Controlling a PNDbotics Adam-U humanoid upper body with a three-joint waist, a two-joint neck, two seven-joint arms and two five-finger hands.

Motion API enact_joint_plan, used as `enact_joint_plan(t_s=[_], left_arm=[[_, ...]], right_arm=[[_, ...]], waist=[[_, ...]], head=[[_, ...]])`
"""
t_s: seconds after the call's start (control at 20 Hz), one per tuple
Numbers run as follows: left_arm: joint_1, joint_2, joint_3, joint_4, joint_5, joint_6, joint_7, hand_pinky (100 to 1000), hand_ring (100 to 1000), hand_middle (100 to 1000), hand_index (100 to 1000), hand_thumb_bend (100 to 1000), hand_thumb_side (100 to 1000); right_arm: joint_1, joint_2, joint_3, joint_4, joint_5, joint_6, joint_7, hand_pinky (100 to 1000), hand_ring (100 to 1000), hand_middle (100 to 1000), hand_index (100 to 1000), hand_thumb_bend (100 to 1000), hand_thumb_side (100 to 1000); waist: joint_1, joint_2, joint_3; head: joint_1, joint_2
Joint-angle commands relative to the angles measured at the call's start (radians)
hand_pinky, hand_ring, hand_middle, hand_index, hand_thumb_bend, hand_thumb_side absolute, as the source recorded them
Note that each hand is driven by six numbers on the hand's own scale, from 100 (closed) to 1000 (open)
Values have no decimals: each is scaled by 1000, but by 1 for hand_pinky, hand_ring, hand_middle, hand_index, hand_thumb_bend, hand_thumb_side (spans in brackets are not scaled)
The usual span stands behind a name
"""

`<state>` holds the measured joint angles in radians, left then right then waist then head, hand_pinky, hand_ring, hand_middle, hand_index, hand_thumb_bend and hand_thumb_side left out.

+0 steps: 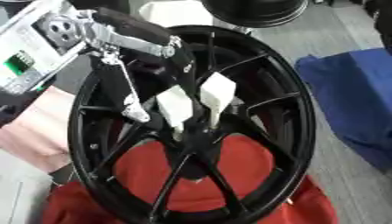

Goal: Pull the pin out of the wheel hub.

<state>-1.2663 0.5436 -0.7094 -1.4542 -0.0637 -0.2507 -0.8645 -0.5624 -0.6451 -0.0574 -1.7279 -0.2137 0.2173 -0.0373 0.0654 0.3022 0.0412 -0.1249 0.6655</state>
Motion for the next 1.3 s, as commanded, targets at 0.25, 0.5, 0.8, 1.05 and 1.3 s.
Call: enact_joint_plan(t_s=[0.25,0.5,0.8,1.05,1.3], left_arm=[[-17,3,16,-1,2,-22,-43,743,705,639,721,437,162],[-11,-5,24,19,-4,-31,-43,745,722,693,737,458,160],[-12,-9,49,31,-24,-37,-43,743,716,683,748,463,156],[-5,-16,52,56,-40,-46,-43,731,690,625,718,427,148],[-5,-22,50,61,-29,-44,-43,724,680,611,707,421,142]], right_arm=[[-14,-11,-5,-8,7,5,-2,958,830,689,683,100,701],[-15,-9,-6,-7,7,6,-2,958,829,689,683,100,704],[-16,-8,-5,-5,10,6,2,958,829,688,683,100,708],[-18,-7,-5,-4,12,7,1,958,829,689,683,100,713],[-18,-6,-5,-2,13,8,-1,958,829,688,682,100,715]], waist=[[-4,-14,-3],[-4,-10,-5],[-4,-5,-5],[-5,2,-8],[-3,7,-9]], head=[[8,-14],[14,-18],[21,-23],[26,-30],[29,-29]])
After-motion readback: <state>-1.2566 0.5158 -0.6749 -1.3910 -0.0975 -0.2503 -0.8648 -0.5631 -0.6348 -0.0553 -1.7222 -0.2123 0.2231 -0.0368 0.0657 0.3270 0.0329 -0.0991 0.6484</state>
